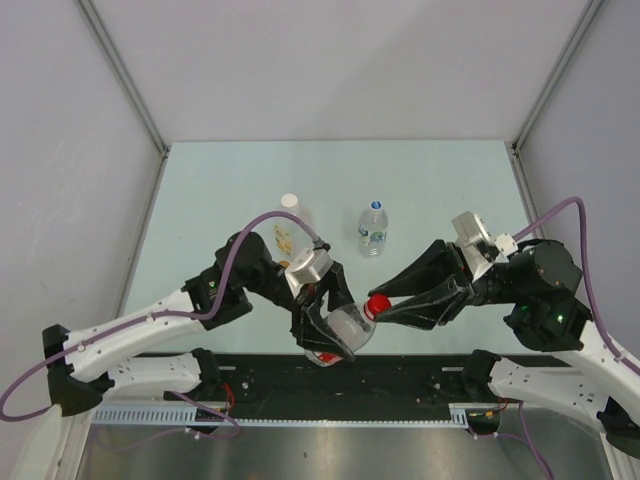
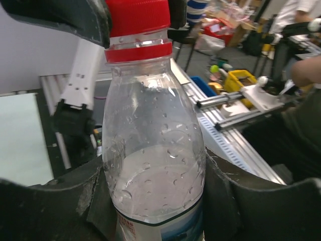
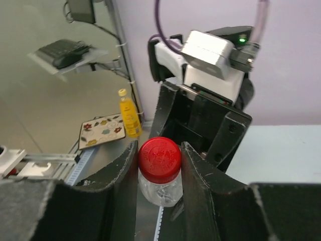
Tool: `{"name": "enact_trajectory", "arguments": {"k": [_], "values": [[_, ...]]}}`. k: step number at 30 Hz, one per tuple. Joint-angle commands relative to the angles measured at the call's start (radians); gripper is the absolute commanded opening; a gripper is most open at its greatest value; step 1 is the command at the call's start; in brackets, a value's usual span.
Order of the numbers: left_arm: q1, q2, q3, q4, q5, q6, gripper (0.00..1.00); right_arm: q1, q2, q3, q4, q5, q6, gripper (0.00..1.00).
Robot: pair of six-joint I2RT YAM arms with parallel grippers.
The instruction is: Unscrew the bottle caps
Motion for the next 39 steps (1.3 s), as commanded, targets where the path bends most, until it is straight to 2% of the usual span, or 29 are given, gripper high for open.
{"name": "enact_trajectory", "arguments": {"k": [1,9,14,20,24,31,34,35,37,38,39], "values": [[0.009,0.009,0.035,0.264,0.172,-0.134,0.00,0.002,0.011,-0.020,-0.043,-0.197,-0.040,0.00],[0.009,0.058,0.001,0.549,0.241,-0.332,0.00,0.000,0.002,-0.020,-0.048,-0.326,-0.073,0.00],[0.009,0.071,-0.010,0.655,0.260,-0.426,0.00,-0.001,-0.006,-0.020,-0.042,-0.375,-0.090,0.00],[0.019,0.081,-0.010,0.643,0.274,-0.415,0.00,-0.026,-0.010,-0.018,-0.051,-0.415,-0.098,0.00],[0.038,0.058,-0.011,0.484,0.255,-0.293,0.00,-0.059,-0.035,-0.014,-0.043,-0.419,-0.078,0.00],[0.050,0.033,-0.022,0.393,0.228,-0.225,0.00,-0.099,-0.044,-0.009,-0.065,-0.380,-0.047,0.00],[0.052,0.029,-0.019,0.345,0.202,-0.190,0.00,-0.099,-0.042,-0.009,-0.080,-0.344,-0.035,0.11],[0.053,0.027,-0.018,0.325,0.197,-0.180,0.00,-0.099,-0.041,-0.011,-0.080,-0.332,-0.032,0.25],[0.053,0.019,-0.014,0.308,0.179,-0.160,0.00,-0.099,-0.042,-0.011,-0.082,-0.315,-0.026,0.29],[0.053,0.018,-0.013,0.284,0.172,-0.142,0.00,-0.101,-0.042,-0.011,-0.085,-0.300,-0.030,0.37],[0.055,0.018,-0.010,0.273,0.168,-0.134,0.00,-0.099,-0.044,-0.009,-0.089,-0.294,-0.029,0.40]]}}
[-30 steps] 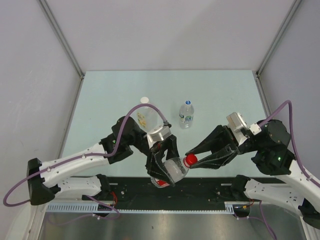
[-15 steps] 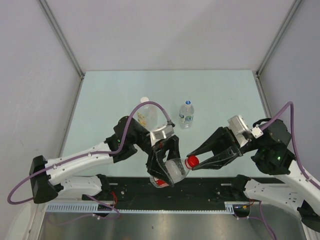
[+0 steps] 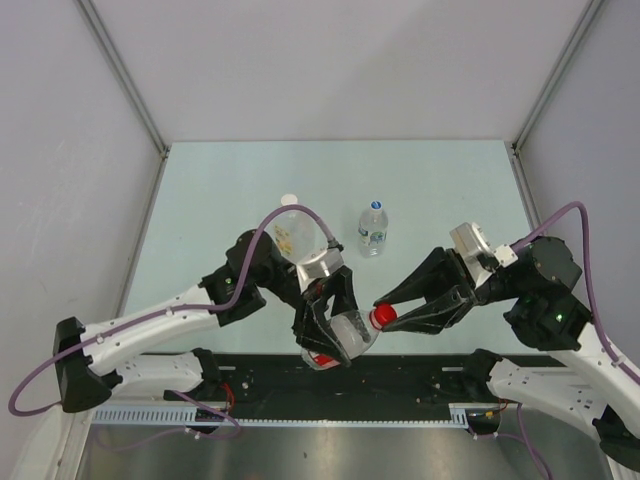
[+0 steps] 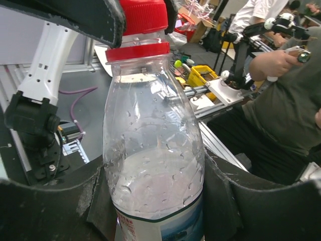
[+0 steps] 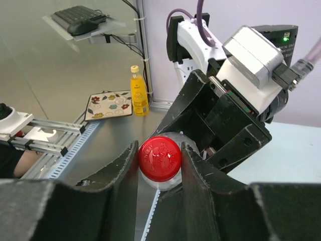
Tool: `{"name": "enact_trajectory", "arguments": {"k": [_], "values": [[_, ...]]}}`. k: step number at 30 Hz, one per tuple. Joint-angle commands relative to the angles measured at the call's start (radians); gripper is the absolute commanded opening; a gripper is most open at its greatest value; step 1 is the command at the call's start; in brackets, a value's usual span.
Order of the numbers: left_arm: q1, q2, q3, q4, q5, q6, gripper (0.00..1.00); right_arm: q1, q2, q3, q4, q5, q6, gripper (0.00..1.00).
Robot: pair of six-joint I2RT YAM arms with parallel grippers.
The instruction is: Unscrew the bottle caps
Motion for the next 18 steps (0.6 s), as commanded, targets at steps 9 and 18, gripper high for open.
{"name": "enact_trajectory", "arguments": {"k": [9,18], "values": [[0.023,-0.072,0.034,0.011,-0.076,0.132,0.00,-0.001,-0.025,0.005,-0.086,0.016,0.044,0.74],[0.025,-0.101,0.047,-0.178,-0.487,0.296,0.00,-0.007,-0.085,0.014,-0.099,0.484,0.100,0.79]]}}
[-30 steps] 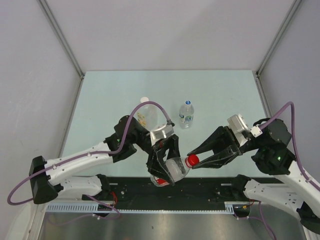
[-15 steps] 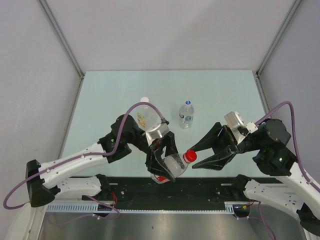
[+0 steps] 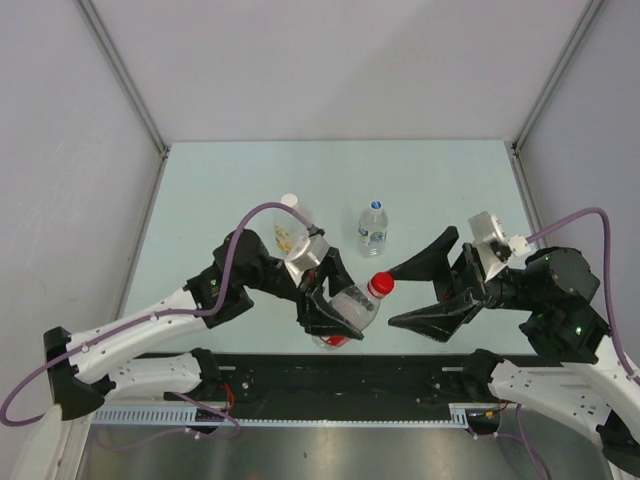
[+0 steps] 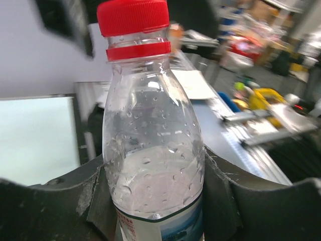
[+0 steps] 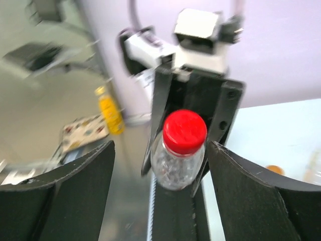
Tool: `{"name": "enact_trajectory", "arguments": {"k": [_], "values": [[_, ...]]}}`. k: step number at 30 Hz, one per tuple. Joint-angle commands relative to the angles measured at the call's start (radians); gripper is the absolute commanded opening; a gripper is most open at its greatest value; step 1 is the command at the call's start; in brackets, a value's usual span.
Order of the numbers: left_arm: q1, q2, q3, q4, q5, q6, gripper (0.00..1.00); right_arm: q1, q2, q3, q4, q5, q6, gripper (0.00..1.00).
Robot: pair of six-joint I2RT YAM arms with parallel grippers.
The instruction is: Unscrew the bottle caps
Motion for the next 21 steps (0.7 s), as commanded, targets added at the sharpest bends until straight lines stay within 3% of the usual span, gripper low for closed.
{"name": "enact_trajectory", "arguments": {"k": [1,6,10,17,21], "values": [[0.005,-0.034,0.041,-0.100,-0.301,0.129,0.00,-0.005,-0.030,0.018,-0.002,0.353,0.060,0.79],[-0.024,-0.055,0.013,-0.165,-0.539,0.241,0.00,-0.005,-0.018,0.020,-0.046,0.593,0.113,0.79],[-0.090,-0.060,-0.007,-0.206,-0.848,0.340,0.00,-0.005,0.027,0.020,-0.082,0.772,0.170,0.79],[-0.222,-0.030,-0.039,-0.205,-1.256,0.508,0.00,-0.002,0.088,0.020,-0.108,0.884,0.257,0.79],[-0.251,-0.017,-0.059,-0.191,-1.370,0.535,0.00,0.001,0.099,0.021,-0.097,0.901,0.282,0.79]]}}
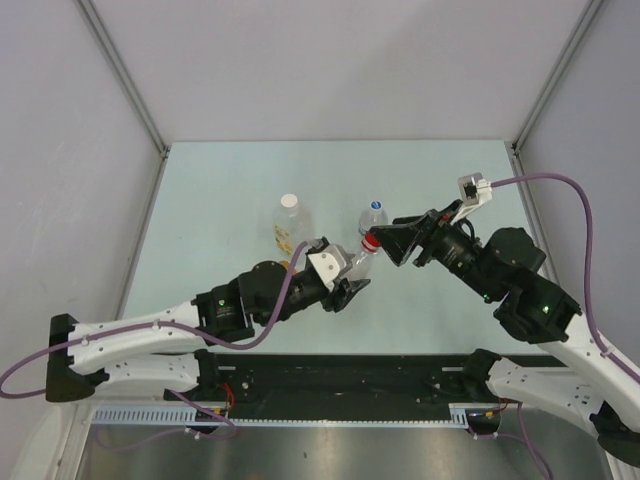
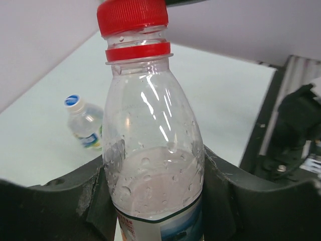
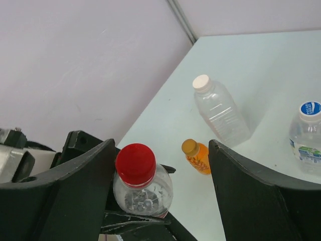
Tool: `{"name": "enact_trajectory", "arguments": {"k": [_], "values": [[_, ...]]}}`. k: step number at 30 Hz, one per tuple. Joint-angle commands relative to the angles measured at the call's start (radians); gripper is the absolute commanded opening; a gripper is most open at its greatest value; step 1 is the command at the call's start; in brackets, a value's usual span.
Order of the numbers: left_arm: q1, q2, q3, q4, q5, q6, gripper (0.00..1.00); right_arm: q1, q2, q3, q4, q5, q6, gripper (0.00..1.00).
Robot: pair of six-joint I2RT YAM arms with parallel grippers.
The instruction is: Unscrew the bottle caps
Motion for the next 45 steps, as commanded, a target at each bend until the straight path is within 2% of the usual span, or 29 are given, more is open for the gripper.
{"name": "enact_trajectory", "arguments": {"k": [1,9,31,41,45], "values": [[-0.025,0.005,-0.016,0.036,-0.241,0.092,0.00,0.006,0.003,0.021,0.016,0.075,0.058,0.79],[-0.028,0.010,-0.030,0.050,-0.300,0.098,0.00,0.033,0.032,0.022,-0.004,0.087,0.081,0.78],[-0.056,0.030,-0.021,0.038,-0.300,0.103,0.00,0.067,0.092,0.021,0.036,0.090,0.082,0.73],[-0.057,0.038,-0.022,0.038,-0.295,0.103,0.00,0.068,0.095,0.021,0.033,0.087,0.075,0.63],[-0.060,0.044,-0.021,0.036,-0.293,0.099,0.00,0.067,0.092,0.021,0.029,0.092,0.073,0.51]]}}
